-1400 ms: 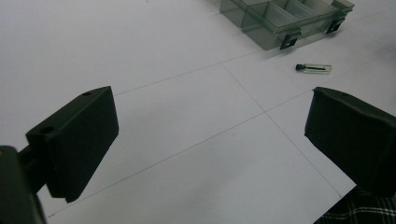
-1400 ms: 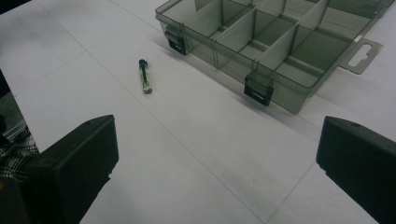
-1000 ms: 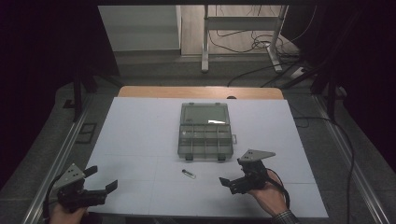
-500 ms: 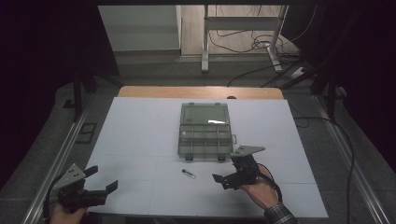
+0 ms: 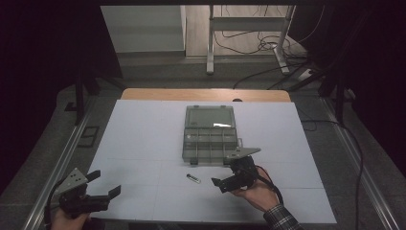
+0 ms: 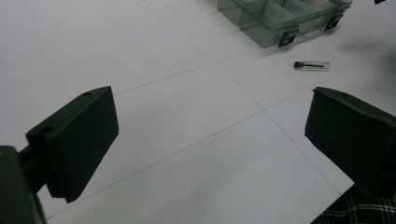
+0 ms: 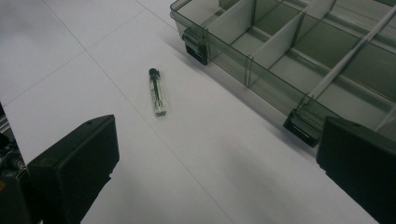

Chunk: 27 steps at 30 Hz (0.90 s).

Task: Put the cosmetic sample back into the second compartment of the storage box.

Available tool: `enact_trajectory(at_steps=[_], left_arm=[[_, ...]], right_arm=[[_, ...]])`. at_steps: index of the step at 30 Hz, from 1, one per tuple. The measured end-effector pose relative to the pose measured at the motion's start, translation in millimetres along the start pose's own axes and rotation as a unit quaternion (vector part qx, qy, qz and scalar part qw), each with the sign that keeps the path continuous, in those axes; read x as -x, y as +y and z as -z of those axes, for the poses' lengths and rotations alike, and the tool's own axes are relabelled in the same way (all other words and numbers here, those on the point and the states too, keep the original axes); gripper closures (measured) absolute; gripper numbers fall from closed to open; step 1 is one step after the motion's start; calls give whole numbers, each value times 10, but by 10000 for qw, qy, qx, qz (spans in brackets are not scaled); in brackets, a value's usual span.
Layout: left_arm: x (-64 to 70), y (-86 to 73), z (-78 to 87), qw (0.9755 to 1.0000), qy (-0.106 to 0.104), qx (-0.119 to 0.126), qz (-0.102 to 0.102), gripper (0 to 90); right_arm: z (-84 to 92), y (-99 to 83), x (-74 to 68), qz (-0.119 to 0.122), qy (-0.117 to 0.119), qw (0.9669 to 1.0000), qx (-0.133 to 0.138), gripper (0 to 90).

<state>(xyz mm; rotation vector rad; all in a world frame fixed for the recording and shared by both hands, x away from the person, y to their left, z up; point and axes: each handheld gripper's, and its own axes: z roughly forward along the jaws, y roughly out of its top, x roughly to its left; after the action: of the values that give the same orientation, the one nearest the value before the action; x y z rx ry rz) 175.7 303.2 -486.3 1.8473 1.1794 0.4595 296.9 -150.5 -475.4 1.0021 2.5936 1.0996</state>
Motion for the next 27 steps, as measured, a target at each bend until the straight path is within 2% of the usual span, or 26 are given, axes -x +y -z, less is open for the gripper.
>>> enact_trajectory(at_steps=[7, 14, 19, 27], left_arm=[[-3, -1, 1, 10000, -8, 3, 2, 33], [-1, 0, 1, 10000, -10, 0, -9, 33], [-1, 0, 0, 10000, -13, 2, -9, 33], [-2, 1, -1, 10000, -20, 0, -13, 33]], right_arm=[[-86, 62, -23, 42, 25, 10000, -54, 35], [-160, 116, -56, 239, 9, 9997, -111, 135], [-245, 168, -79, 397, 132, 9989, -232, 222], [-362, 232, -114, 469, 266, 9980, -337, 279]])
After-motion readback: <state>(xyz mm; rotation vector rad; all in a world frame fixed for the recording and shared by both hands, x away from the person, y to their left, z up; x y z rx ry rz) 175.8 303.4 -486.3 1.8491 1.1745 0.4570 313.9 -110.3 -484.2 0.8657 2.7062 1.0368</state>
